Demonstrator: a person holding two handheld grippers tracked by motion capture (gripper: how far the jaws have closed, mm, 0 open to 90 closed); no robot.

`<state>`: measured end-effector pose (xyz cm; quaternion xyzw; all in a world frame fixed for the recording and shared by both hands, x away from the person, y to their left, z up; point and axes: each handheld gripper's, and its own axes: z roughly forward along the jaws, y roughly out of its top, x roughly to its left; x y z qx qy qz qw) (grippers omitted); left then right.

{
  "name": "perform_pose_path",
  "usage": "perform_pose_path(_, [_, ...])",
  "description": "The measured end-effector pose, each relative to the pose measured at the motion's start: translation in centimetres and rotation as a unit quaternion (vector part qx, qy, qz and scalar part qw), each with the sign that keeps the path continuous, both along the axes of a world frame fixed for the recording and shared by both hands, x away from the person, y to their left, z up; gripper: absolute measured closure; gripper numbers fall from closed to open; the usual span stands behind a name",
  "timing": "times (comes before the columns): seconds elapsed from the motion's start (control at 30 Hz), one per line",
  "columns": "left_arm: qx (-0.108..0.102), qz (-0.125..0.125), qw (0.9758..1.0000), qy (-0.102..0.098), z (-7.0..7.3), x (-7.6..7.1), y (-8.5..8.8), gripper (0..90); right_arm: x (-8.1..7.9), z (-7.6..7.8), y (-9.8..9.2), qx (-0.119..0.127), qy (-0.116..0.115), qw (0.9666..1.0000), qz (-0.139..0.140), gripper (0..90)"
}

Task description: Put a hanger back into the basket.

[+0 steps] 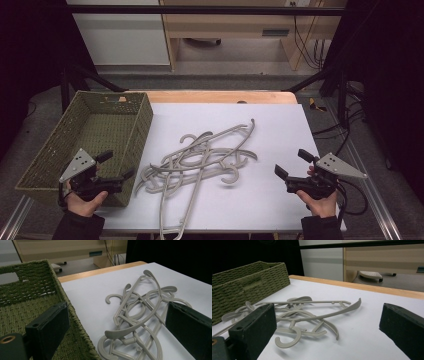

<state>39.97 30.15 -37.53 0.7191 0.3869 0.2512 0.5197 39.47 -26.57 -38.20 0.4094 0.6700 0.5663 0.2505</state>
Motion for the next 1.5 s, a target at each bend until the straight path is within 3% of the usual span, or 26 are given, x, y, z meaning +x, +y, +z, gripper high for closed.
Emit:
perform_pose_path(0.2, [0.002,-0.005,1.0000,-0.004,0.4,-0.1,-0.5,5.3,0.1,-0.1,-0.2,-0.005,0.005,1.0000,-0.004,1.4])
perform_pose_path(0.53, [0.025,-0.031,0.9992,0.000,1.1,-0.1,-2.3,5.2,0.3,-0.3,0.4,-0.014,0.014,0.9998,0.005,1.3])
perform_pose_path(0.87, [0.053,-0.057,0.9967,0.020,0.6,0.7,-5.0,5.3,0.3,-0.1,1.1,-0.025,0.014,0.9995,0.013,1.1])
perform_pose_path(1.2, [0.090,-0.092,0.9909,0.038,0.3,1.3,-8.1,6.3,0.4,-0.1,1.4,-0.027,0.018,0.9992,0.022,0.8])
perform_pose_path(1.33, [0.104,-0.109,0.9874,0.049,0.2,1.9,-9.2,7.1,0.4,-0.2,1.4,-0.029,0.019,0.9991,0.022,0.8])
perform_pose_path(1.37, [0.108,-0.119,0.9852,0.058,0.2,2.4,-9.7,7.4,0.4,-0.2,1.4,-0.029,0.019,0.9991,0.022,0.8])
perform_pose_path(1.4, [0.108,-0.119,0.9852,0.058,0.2,2.4,-9.7,7.6,0.4,-0.2,1.5,-0.029,0.020,0.9992,0.022,0.8])
perform_pose_path(1.5, [0.124,-0.131,0.9813,0.068,0.0,3.1,-10.8,8.3,0.5,-0.2,1.5,-0.028,0.021,0.9991,0.023,0.8])
